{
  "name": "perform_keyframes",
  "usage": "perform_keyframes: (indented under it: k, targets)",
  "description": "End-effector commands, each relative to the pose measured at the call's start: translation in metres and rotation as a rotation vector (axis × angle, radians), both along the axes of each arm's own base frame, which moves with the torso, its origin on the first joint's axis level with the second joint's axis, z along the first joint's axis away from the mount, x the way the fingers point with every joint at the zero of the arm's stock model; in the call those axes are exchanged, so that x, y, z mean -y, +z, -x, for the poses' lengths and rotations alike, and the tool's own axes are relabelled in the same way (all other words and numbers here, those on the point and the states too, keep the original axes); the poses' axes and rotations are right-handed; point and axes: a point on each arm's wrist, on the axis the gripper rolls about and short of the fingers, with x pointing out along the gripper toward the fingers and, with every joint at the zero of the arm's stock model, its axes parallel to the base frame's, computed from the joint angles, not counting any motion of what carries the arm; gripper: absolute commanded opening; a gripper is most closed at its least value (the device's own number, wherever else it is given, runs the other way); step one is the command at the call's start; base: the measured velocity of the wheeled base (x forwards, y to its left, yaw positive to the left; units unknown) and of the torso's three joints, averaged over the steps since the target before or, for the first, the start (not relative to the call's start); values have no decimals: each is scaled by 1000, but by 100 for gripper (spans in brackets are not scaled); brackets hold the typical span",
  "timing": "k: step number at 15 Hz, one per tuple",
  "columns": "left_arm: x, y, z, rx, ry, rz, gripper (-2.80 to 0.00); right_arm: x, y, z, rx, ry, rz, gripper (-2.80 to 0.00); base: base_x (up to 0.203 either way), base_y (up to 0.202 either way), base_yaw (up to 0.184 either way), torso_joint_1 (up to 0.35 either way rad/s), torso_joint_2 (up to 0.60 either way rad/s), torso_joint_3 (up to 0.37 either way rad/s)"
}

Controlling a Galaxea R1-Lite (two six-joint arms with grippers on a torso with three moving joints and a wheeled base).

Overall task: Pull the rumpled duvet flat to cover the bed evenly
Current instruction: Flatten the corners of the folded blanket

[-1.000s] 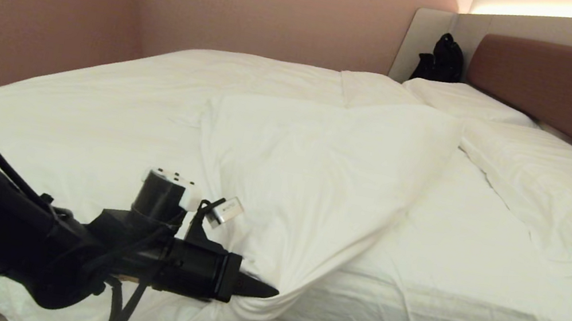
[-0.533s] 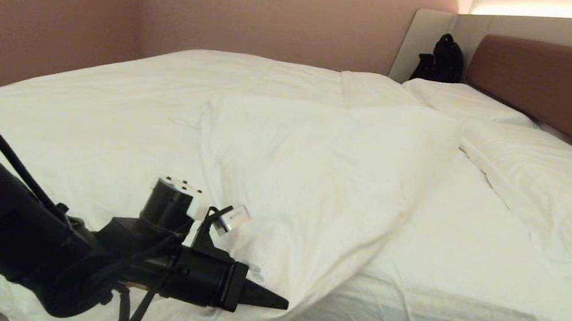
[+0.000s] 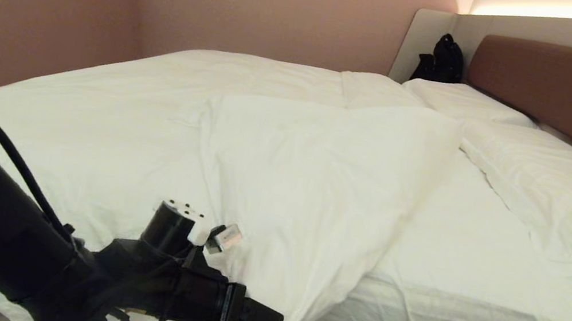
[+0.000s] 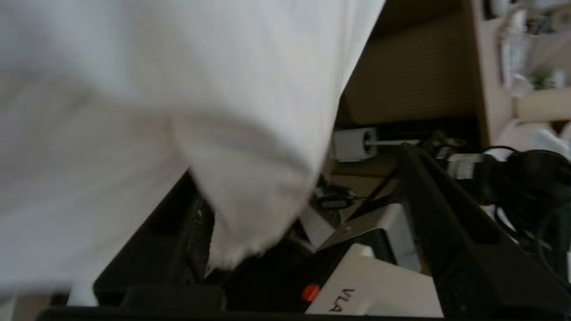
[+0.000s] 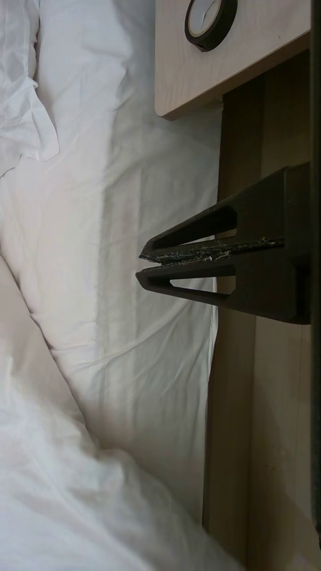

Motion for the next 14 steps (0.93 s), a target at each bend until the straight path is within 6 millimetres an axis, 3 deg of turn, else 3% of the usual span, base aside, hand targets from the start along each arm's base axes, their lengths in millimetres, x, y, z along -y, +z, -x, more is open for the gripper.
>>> perform_keyframes:
  k: [1,9,10,14]
  targets:
    - [-8,-4,11,-27,18,-21,0,0,0,0,-1,0,0,-280,0,0,0,0,0,0]
    - [-50,17,63,62,165,-55,0,0,0,0,-1,0,0,-280,0,0,0,0,0,0]
    - [-57,23,63,91,196,-37,0,0,0,0,-1,0,0,-280,0,0,0,0,0,0]
    - [-86,63,17,275,388,45,0,0,0,0,-1,0,0,-280,0,0,0,0,0,0]
